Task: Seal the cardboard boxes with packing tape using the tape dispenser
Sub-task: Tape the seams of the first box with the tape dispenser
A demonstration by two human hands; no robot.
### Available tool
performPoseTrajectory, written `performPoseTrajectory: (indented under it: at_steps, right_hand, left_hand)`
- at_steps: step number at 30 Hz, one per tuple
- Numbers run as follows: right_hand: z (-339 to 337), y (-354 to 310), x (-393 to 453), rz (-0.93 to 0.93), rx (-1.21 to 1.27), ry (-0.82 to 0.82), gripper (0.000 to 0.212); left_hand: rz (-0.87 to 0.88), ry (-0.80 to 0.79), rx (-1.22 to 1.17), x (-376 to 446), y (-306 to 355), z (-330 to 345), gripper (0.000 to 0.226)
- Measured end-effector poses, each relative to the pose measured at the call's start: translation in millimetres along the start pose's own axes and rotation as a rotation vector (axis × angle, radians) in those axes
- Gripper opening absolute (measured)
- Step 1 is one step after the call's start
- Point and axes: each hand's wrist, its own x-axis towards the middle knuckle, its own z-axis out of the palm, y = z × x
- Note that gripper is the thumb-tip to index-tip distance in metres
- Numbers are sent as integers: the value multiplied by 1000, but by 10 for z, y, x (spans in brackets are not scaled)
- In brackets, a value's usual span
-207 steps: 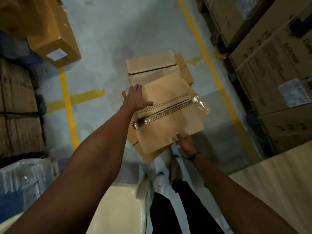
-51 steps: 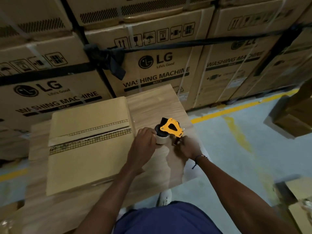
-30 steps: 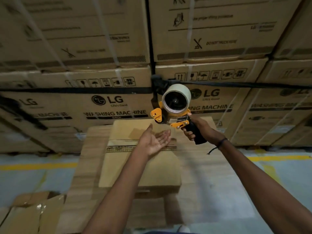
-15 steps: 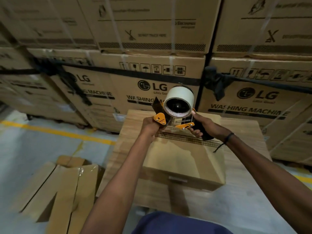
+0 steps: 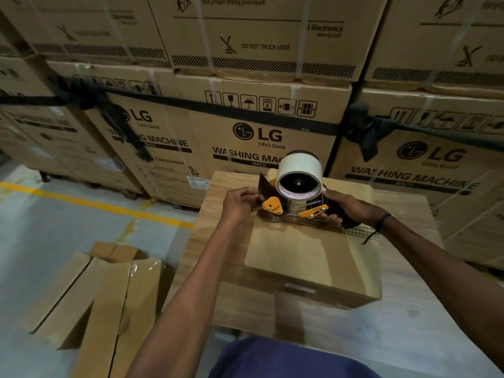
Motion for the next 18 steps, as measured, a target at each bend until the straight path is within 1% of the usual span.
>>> performPoseTrajectory:
  at_steps: [2, 3, 5, 7, 8, 11, 13, 16, 18]
  right_hand:
    - [-59, 18, -33, 12, 16, 26, 65]
    - [-86, 23, -49, 16, 14, 29, 69]
    - [-142, 55, -50, 21, -69, 26, 80]
    - [-171, 84, -54, 42, -166, 31, 86]
    - [-184, 101, -52, 49, -175, 31, 87]
    - [-165, 98, -41, 42, -179, 26, 87]
    - [-168, 115, -33, 43, -201, 19, 80]
    - [-303, 158, -132, 61, -218, 64, 79]
    - [-418, 198, -259, 99, -175, 90, 78]
  left_hand:
    - [29, -32, -11, -56, 12, 54, 14]
    - [64, -12, 27, -43, 3, 83, 17]
    - [155, 49, 120, -3, -1, 120, 24]
    - [206, 58, 167, 30, -6, 132, 29]
    - [224, 60, 176, 58, -26, 132, 29]
    - [231, 44, 199, 81, -18, 133, 29]
    - [202, 24, 187, 120, -20, 92, 30]
    - [125, 52, 182, 247, -88, -175, 26]
    - [95, 41, 119, 341, -150, -393, 26]
